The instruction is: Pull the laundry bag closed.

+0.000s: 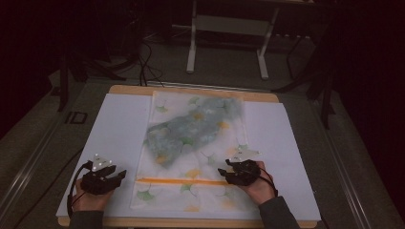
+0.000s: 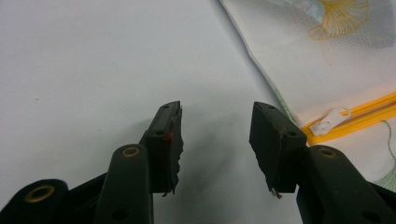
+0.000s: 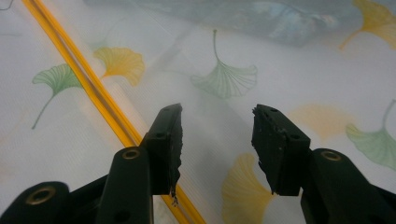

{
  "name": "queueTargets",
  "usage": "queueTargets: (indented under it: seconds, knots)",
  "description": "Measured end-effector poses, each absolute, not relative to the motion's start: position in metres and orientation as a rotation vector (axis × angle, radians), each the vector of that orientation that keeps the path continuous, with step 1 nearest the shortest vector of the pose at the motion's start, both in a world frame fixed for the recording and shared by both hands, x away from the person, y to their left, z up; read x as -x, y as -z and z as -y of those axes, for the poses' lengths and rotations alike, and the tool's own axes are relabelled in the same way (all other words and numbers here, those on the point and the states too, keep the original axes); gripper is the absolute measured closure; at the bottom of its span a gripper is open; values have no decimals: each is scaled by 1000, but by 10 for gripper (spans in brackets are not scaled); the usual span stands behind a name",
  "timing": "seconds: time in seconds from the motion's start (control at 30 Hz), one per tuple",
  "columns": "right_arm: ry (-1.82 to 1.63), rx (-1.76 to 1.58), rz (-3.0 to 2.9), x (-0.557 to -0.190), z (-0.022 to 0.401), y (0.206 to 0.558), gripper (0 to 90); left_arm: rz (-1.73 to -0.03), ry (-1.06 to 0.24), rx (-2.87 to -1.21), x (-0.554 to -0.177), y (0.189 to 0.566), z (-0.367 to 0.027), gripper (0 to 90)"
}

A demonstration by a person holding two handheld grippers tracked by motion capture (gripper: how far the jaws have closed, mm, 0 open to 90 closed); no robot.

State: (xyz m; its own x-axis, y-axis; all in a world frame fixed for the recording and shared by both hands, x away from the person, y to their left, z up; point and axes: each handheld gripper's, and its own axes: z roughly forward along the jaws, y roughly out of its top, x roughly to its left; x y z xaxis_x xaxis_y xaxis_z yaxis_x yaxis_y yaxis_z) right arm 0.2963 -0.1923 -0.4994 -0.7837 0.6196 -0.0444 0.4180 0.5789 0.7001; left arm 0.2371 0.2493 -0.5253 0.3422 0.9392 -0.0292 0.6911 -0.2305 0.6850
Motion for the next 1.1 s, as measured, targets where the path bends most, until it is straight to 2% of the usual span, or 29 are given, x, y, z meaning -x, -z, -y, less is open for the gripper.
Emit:
queueTargets:
  seconds: [0.43, 1.1]
  knots:
    - [-1029, -795, -2562, -301, 168, 501, 523, -1415, -530, -2006, -237, 525, -249, 537]
    - [-1088, -663, -2645, -308, 140, 504, 570, -1403, -528, -2014, -237, 524, -248, 545]
